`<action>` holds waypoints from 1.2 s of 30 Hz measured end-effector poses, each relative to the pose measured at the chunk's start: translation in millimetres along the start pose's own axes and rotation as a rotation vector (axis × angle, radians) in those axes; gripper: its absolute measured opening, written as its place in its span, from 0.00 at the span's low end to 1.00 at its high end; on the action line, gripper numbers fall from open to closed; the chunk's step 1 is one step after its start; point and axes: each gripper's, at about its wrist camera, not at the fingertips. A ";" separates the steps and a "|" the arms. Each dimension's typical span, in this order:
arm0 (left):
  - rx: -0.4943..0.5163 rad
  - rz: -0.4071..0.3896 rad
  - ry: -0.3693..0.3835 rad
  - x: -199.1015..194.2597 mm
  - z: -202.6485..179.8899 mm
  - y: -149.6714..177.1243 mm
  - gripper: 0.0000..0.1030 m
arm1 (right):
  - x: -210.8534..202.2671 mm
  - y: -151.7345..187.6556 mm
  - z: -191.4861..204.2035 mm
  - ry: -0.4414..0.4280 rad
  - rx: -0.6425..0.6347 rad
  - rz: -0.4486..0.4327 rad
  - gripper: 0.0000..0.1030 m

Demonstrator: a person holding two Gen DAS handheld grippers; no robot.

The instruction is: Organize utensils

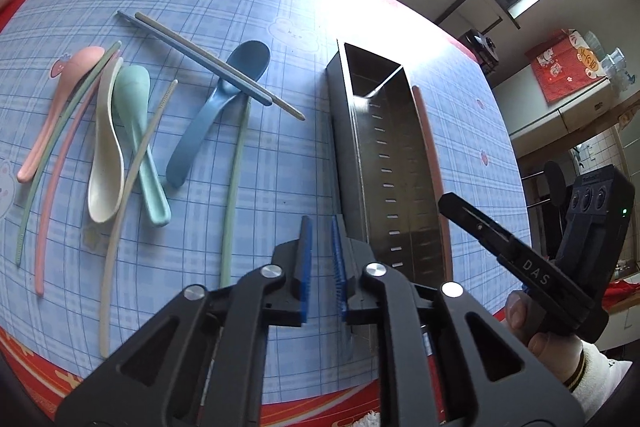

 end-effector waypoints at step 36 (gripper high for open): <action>0.244 -0.029 -0.235 59.5 16.1 -10.2 0.10 | 12.5 2.6 5.0 0.054 -0.026 0.032 0.06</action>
Point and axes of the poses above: each gripper's, at about its wrist camera, not at the fingertips, and x roughly the way its jaws point, z to its left, y to its underside, and after that the axes turned 13 degrees about -z, right-handed
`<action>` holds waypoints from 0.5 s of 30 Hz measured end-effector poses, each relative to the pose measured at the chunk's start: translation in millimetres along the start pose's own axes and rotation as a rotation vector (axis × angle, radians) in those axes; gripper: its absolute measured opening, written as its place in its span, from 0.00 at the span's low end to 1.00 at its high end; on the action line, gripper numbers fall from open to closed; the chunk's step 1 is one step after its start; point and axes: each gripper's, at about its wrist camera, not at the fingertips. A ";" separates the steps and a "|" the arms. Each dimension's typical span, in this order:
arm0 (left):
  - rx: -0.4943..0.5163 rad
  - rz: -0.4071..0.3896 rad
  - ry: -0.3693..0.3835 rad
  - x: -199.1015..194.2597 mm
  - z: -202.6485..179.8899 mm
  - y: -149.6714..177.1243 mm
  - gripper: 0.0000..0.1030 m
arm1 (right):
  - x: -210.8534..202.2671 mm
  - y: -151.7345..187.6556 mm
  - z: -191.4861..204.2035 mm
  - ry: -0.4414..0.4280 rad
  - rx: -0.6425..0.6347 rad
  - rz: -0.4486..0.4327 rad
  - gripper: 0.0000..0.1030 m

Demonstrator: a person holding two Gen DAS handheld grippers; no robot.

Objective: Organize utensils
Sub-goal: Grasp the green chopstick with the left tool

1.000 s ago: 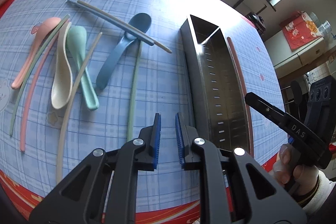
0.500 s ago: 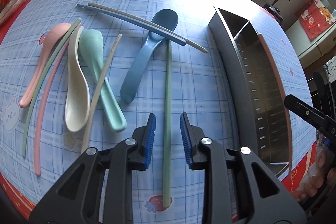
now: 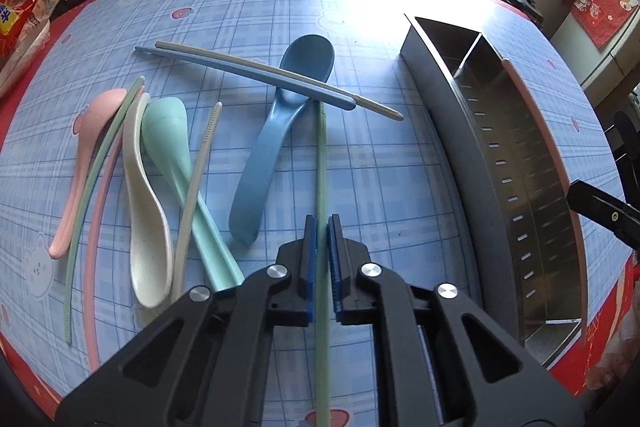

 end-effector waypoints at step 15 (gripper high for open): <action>-0.092 0.043 0.166 -58.6 11.6 27.7 0.10 | -8.3 -1.6 -9.8 -0.016 0.055 -0.019 0.06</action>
Point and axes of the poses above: each gripper's, at about its wrist camera, not at the fingertips, and x roughly the way its jaws point, z to its left, y to its underside, and after that the axes turned 13 degrees about -z, right-handed
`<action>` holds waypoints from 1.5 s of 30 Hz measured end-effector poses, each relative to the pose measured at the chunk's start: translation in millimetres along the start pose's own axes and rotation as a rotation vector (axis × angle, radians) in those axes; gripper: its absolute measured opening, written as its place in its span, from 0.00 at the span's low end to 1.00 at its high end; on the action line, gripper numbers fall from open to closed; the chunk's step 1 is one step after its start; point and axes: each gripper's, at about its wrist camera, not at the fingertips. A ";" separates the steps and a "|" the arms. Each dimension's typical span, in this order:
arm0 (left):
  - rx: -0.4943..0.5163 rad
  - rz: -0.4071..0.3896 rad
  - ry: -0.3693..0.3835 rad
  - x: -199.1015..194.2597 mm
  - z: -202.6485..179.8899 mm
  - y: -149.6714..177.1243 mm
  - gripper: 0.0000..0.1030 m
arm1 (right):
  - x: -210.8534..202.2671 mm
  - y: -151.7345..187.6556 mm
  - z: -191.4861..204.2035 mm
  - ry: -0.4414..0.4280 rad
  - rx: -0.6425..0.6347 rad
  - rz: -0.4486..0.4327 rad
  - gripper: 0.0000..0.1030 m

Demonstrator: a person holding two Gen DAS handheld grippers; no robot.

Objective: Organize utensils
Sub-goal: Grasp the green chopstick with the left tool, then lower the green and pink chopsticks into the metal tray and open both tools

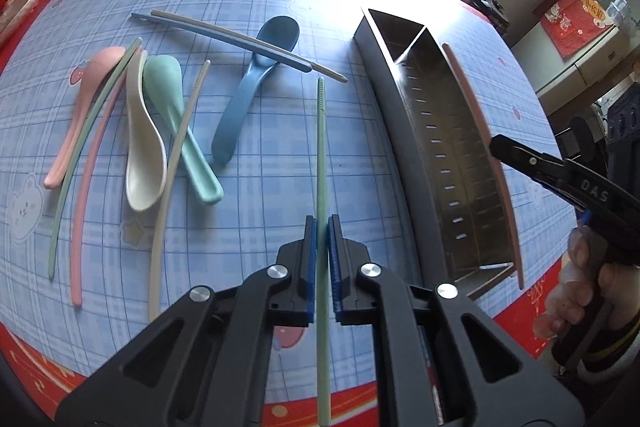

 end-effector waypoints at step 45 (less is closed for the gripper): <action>-0.090 -0.154 0.065 -11.7 -13.7 -77.2 0.29 | -20.4 -17.6 16.6 -0.028 -0.095 -0.069 0.31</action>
Point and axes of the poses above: each gripper's, at about its wrist camera, not at the fingertips, and x roughly the way its jaws point, z to its left, y to its underside, and after that the axes turned 13 degrees about -z, right-handed
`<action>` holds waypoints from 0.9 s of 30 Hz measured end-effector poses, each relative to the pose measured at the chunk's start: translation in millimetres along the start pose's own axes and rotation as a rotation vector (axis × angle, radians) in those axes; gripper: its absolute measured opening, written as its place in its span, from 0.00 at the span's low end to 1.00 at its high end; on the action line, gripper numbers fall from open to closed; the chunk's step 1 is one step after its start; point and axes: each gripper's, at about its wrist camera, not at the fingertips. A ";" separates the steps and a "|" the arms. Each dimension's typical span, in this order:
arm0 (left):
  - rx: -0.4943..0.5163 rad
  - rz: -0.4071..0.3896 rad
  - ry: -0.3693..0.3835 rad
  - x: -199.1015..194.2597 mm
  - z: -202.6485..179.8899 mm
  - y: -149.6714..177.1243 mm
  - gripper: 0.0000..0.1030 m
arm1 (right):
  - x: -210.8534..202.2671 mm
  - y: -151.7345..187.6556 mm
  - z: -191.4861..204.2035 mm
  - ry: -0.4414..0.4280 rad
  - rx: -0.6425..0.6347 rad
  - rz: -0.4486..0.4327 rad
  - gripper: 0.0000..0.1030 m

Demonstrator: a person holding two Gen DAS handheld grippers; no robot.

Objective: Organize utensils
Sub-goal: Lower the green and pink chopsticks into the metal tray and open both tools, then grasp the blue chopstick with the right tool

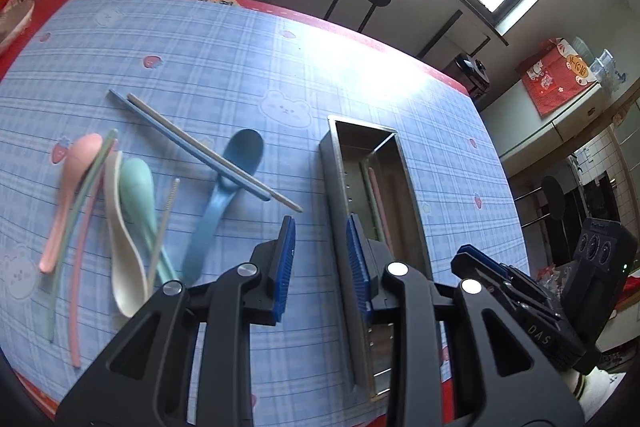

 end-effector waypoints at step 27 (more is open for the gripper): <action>0.166 -0.006 0.018 -84.8 163.8 19.3 0.41 | 4.6 64.2 117.9 0.182 0.049 0.013 0.31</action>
Point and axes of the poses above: each gripper's, at about its wrist camera, not at the fingertips, and x roughly the way its jaws point, z to its left, y to its underside, and after that the axes turned 13 degrees about -z, right-handed
